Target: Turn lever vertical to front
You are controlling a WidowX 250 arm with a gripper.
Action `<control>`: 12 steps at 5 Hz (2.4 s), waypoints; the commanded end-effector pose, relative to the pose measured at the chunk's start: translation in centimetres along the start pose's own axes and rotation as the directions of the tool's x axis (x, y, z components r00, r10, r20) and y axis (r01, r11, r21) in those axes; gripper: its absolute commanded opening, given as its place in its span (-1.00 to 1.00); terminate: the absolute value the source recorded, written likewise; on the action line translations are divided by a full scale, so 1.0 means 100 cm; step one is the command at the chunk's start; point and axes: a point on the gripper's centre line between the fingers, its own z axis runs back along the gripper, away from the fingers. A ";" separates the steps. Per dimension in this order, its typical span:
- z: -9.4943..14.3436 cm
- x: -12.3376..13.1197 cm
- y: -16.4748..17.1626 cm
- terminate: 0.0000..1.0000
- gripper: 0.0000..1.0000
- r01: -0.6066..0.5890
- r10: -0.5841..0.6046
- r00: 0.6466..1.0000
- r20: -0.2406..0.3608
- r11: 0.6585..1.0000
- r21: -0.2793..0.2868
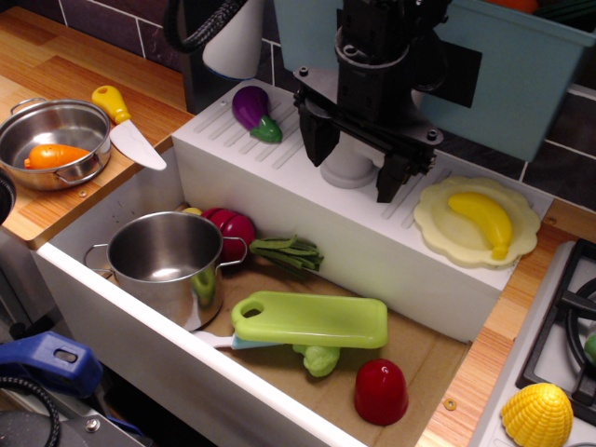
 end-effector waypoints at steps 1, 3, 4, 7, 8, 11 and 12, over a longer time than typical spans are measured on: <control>0.000 0.000 0.000 -1.00 1.00 0.000 0.000 1.000 0.000 1.000 0.000; 0.013 0.032 -0.007 -1.00 1.00 -0.002 0.002 0.995 0.099 1.000 0.001; 0.022 0.048 -0.011 -1.00 1.00 0.003 -0.002 0.992 0.125 1.000 -0.009; 0.017 0.076 -0.010 -1.00 1.00 0.065 -0.061 0.984 0.167 0.998 -0.021; 0.015 0.078 -0.010 -1.00 1.00 0.065 -0.060 0.983 0.175 0.998 -0.021; 0.008 0.066 -0.016 -1.00 -1.00 0.026 -0.023 0.982 0.186 1.000 -0.017; -0.006 0.050 -0.024 -1.00 -1.00 -0.004 0.010 0.982 0.189 1.000 -0.030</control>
